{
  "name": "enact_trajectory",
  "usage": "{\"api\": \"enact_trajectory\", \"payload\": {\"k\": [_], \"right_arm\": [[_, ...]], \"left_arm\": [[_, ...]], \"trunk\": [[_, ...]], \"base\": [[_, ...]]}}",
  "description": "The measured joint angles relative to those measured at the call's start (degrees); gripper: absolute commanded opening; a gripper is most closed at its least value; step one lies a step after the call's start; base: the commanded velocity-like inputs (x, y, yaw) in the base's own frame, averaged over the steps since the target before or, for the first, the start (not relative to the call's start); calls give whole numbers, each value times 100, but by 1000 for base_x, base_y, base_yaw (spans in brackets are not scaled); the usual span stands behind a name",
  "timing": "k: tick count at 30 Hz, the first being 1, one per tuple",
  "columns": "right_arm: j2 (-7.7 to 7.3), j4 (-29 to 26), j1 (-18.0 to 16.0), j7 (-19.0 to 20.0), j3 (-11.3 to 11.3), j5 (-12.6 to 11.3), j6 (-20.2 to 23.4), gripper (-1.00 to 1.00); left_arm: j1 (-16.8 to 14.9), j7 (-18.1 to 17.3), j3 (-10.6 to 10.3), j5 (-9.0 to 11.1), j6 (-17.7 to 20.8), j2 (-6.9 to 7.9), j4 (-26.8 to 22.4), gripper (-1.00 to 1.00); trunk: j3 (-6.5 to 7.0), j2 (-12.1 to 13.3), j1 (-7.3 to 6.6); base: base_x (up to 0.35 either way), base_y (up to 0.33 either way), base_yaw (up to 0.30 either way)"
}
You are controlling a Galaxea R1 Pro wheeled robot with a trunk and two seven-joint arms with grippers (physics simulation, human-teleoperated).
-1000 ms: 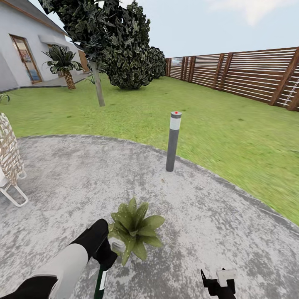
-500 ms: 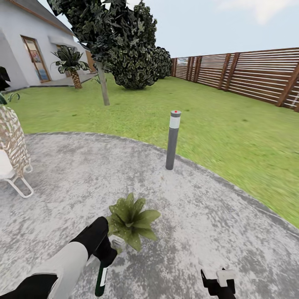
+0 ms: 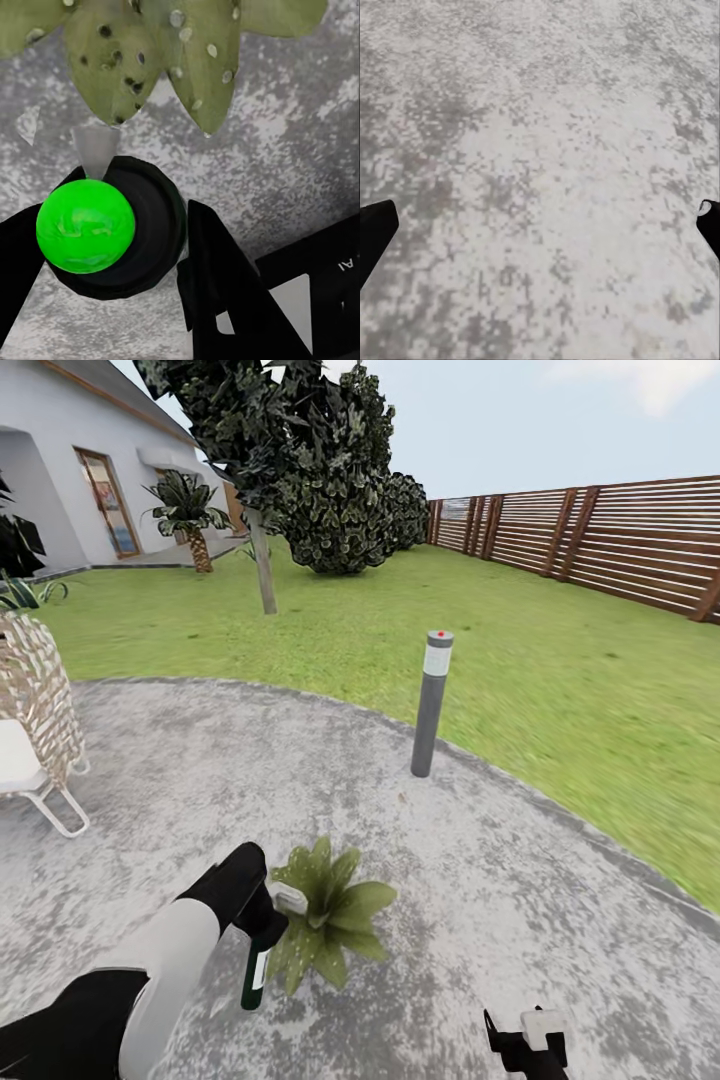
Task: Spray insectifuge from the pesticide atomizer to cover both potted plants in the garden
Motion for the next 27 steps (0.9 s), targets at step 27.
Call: {"api": "enact_trajectory", "payload": {"k": [27], "right_arm": [[5, 2, -1, -8, 0, -1, 3, 100]], "left_arm": [[73, 24, -27, -28, -11, 106, -2, -100]], "trunk": [[0, 0, 4]], "base": [[69, 0, 53]]}}
